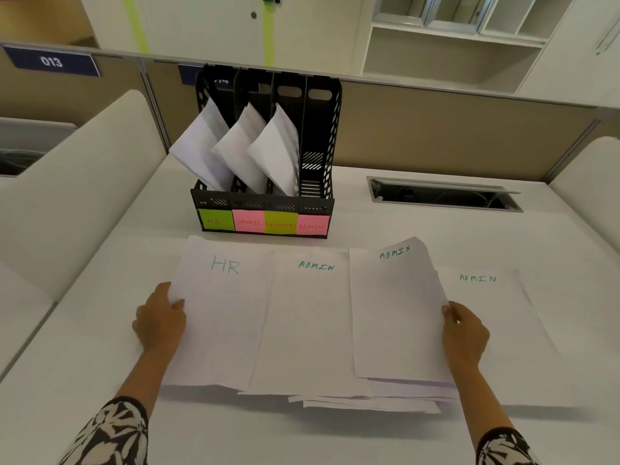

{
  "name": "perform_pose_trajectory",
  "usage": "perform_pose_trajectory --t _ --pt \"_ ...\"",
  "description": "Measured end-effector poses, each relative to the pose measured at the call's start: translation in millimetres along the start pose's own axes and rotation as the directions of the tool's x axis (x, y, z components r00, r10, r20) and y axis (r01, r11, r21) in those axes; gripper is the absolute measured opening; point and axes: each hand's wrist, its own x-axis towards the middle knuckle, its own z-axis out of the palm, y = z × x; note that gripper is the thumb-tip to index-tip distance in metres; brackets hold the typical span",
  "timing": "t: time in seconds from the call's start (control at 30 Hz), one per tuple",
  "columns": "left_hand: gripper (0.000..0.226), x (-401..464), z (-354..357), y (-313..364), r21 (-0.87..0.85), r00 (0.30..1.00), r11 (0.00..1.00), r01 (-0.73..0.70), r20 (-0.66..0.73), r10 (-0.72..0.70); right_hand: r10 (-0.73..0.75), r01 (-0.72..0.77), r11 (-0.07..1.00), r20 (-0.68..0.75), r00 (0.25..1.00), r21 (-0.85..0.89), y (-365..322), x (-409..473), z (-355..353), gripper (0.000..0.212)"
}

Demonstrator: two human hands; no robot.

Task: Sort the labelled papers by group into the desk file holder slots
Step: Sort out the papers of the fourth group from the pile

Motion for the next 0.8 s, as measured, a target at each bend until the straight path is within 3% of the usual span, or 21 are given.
perform_pose_trajectory --t 0.13,0.3,0.4,0.43,0.5,0.57,0.63,0.7,0.8 --pt "0.045 6.0 -2.1 -6.1 0.011 0.997 0.998 0.067 -0.043 -0.066 -0.022 0.027 0.998 -0.091 0.996 0.051 -15.6 0.6 -3.5 0.022" --pt "0.059 17.3 -8.2 -9.1 0.054 0.982 0.985 0.164 -0.105 -0.158 -0.012 0.009 0.993 0.024 1.000 0.117 -34.0 -1.6 2.4 0.020" --pt "0.059 12.1 -7.1 8.5 -0.019 0.988 0.997 0.077 -0.136 -0.079 0.023 -0.038 0.984 0.089 0.996 0.175 -51.9 -9.5 12.3 0.021" --pt "0.052 8.0 -5.5 16.8 -0.079 0.994 0.997 -0.009 -0.112 0.000 0.022 -0.048 0.979 0.130 0.991 0.200 -59.9 -14.5 17.8 0.021" --pt "0.038 -3.5 -1.3 36.7 -0.386 0.984 0.911 -0.144 0.043 0.174 -0.011 -0.046 0.969 0.229 0.973 0.243 -79.7 -29.2 31.1 0.018" --pt "0.036 -16.0 -4.4 60.8 -0.632 0.914 0.775 0.021 0.326 0.241 -0.060 -0.030 0.959 0.306 0.950 0.280 -101.9 -47.7 45.9 0.017" --pt "0.046 -21.0 -5.3 78.3 -0.667 0.797 0.707 0.235 0.548 0.252 -0.101 -0.014 0.952 0.355 0.929 0.307 -122.2 -65.4 58.3 0.016" --pt "0.043 -21.2 0.6 78.5 -0.670 0.770 0.699 0.250 0.575 0.276 -0.126 -0.020 0.940 0.404 0.906 0.340 -136.0 -80.8 68.6 0.016" --pt "0.043 -12.1 4.4 59.1 -0.636 0.839 0.761 0.125 0.477 0.261 -0.085 -0.088 0.937 0.465 0.881 0.338 -140.9 -94.1 75.9 0.019"
